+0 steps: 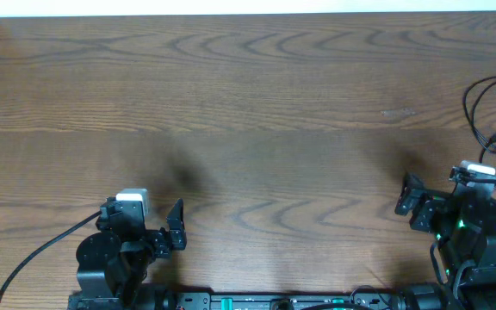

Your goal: Untangle cables

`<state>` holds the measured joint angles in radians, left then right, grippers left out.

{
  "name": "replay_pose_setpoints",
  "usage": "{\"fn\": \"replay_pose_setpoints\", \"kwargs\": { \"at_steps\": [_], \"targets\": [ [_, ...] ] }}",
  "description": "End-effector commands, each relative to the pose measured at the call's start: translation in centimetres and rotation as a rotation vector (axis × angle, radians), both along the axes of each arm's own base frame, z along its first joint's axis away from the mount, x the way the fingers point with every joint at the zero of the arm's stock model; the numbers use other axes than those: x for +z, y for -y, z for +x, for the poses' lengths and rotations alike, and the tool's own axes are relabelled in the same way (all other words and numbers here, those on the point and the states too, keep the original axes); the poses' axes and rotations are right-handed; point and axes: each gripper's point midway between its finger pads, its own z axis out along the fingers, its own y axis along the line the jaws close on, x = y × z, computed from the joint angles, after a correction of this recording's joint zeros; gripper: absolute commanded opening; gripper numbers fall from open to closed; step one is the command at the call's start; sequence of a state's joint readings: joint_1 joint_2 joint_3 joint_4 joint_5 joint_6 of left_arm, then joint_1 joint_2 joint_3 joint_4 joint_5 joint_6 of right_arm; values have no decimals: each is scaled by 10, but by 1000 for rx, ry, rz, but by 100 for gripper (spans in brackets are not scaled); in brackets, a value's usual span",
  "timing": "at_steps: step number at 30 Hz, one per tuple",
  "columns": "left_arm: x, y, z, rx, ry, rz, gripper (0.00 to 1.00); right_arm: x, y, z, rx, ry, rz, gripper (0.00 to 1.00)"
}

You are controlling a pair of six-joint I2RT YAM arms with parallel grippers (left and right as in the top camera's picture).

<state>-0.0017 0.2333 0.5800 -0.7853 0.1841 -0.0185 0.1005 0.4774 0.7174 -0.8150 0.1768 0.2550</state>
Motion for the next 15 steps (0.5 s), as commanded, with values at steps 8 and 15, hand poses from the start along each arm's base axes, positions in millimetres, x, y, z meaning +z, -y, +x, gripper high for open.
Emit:
{"fn": "replay_pose_setpoints", "kwargs": {
  "at_steps": [8, 15],
  "targets": [
    [1, -3, 0, 8, 9, 15, 98, -20, 2, -14, -5, -95, -15, 99],
    [1, -3, 0, 8, 9, 15, 98, -28, 3, -20, -5, -137, -20, 99]
  ]
}}
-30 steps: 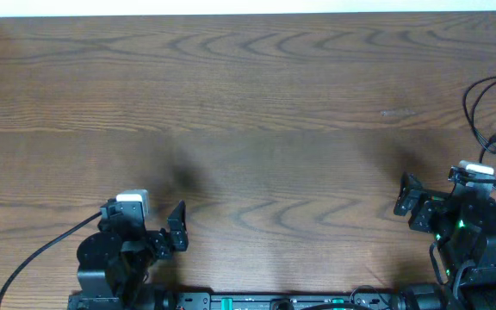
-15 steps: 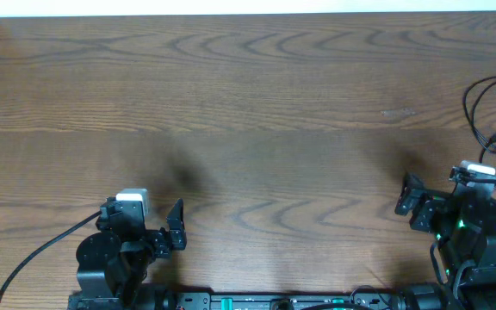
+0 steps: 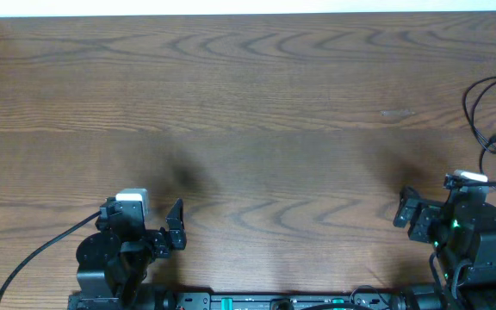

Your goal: Untangle cables

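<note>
A thin black cable (image 3: 480,95) loops at the far right edge of the wooden table (image 3: 248,112), with one plug end (image 3: 494,136) lying loose; the rest runs out of view. My right gripper (image 3: 407,208) sits folded back near the front right, well below the cable, open and holding nothing. At the front left my left gripper (image 3: 172,231) is far from the cable, open with nothing between its fingers.
The left arm's own black lead (image 3: 33,254) trails off toward the front left corner. A wooden rim borders the table's left side. Both arm bases stand along the front edge.
My right gripper has drawn back slightly toward the front edge. The left arm and the cable have not moved.
</note>
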`<state>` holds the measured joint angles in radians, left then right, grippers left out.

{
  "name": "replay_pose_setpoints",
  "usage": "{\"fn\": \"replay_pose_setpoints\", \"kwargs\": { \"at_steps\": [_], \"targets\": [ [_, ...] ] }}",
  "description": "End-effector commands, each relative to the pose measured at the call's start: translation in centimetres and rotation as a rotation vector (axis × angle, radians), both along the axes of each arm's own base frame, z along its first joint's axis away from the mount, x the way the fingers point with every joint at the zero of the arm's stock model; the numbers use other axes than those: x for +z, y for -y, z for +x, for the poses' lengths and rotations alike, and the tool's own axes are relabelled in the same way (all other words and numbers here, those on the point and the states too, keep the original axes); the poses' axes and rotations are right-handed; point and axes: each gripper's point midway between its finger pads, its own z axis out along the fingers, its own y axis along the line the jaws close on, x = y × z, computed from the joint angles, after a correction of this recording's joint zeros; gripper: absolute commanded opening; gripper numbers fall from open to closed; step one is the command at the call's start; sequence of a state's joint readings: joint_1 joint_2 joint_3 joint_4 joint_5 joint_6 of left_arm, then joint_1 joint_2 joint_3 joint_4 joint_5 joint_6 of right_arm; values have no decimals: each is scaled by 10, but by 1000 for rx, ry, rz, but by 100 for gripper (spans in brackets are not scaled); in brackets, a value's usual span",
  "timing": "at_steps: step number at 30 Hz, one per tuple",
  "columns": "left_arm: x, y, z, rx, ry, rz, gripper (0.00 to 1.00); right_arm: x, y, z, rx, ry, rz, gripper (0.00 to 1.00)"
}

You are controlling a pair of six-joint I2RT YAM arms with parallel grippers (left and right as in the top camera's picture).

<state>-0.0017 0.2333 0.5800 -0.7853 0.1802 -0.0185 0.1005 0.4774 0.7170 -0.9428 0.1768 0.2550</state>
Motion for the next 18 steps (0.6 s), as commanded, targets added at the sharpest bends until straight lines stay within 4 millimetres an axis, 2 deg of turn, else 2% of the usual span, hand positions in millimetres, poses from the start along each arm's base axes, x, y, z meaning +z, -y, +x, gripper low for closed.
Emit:
{"fn": "replay_pose_setpoints", "kwargs": {
  "at_steps": [1, 18],
  "targets": [
    [1, -2, 0, 5, 9, 13, 98, -4, 1, -3, -4, -16, -7, 99],
    [1, -2, 0, 6, 9, 13, 98, -9, 2, -7, -5, -43, -11, 99]
  ]
}}
